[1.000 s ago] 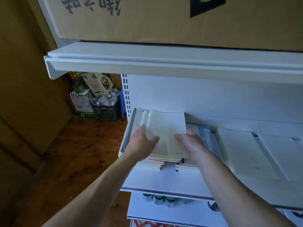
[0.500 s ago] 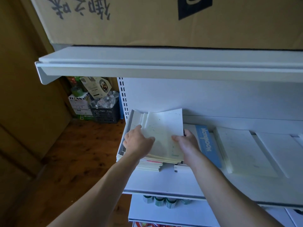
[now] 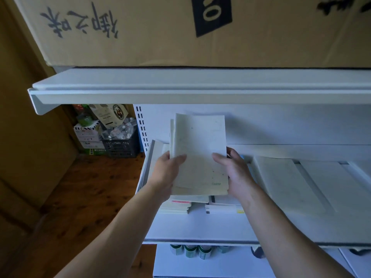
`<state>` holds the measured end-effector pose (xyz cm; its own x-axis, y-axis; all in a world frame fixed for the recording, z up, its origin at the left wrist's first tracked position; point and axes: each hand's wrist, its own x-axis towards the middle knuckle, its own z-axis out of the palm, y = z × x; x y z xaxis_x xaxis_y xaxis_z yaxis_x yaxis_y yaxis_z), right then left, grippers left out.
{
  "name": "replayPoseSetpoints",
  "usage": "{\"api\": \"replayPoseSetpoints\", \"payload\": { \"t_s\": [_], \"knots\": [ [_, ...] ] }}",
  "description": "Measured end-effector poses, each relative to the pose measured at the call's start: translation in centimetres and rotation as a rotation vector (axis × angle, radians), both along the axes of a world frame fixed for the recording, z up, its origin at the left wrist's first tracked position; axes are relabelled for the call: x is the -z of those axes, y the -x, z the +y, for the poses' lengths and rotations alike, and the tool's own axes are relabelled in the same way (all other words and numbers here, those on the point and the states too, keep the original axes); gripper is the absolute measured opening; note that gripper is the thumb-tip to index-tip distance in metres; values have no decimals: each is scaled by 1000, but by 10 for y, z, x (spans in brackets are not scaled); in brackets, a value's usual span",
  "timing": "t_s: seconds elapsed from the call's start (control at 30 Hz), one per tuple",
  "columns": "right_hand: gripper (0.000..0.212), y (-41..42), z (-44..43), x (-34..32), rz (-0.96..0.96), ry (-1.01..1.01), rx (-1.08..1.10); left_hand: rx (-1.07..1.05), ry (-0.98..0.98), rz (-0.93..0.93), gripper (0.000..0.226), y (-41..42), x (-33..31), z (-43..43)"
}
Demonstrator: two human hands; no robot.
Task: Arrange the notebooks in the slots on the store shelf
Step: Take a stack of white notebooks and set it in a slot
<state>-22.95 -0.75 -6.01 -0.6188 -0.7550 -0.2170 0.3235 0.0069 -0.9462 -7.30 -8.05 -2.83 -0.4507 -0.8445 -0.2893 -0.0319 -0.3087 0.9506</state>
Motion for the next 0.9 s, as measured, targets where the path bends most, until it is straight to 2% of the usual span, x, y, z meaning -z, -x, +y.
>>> {"api": "replayPoseSetpoints", "payload": {
  "t_s": [0.1,0.2,0.43,0.53,0.63,0.73,0.9],
  "knots": [
    [30,14,15,-9,63,19,-3,95,-85,58,4,14,-7,9],
    [28,32,41,-14,151,0,-29,147,-59,140,12,34,-1,18],
    [26,89,110,-12,152,-49,8,350,-94,217,29,106,14,59],
    [21,120,135,-7,172,-91,122,332,-96,218,38,145,21,81],
    [16,160,159,0,196,-142,188,276,-112,200,32,186,30,109],
    [10,206,186,6,258,-207,184,267,-114,199,29,230,39,139],
    [14,283,231,22,320,-258,134,217,-95,141,27,305,58,191]
  ]
}}
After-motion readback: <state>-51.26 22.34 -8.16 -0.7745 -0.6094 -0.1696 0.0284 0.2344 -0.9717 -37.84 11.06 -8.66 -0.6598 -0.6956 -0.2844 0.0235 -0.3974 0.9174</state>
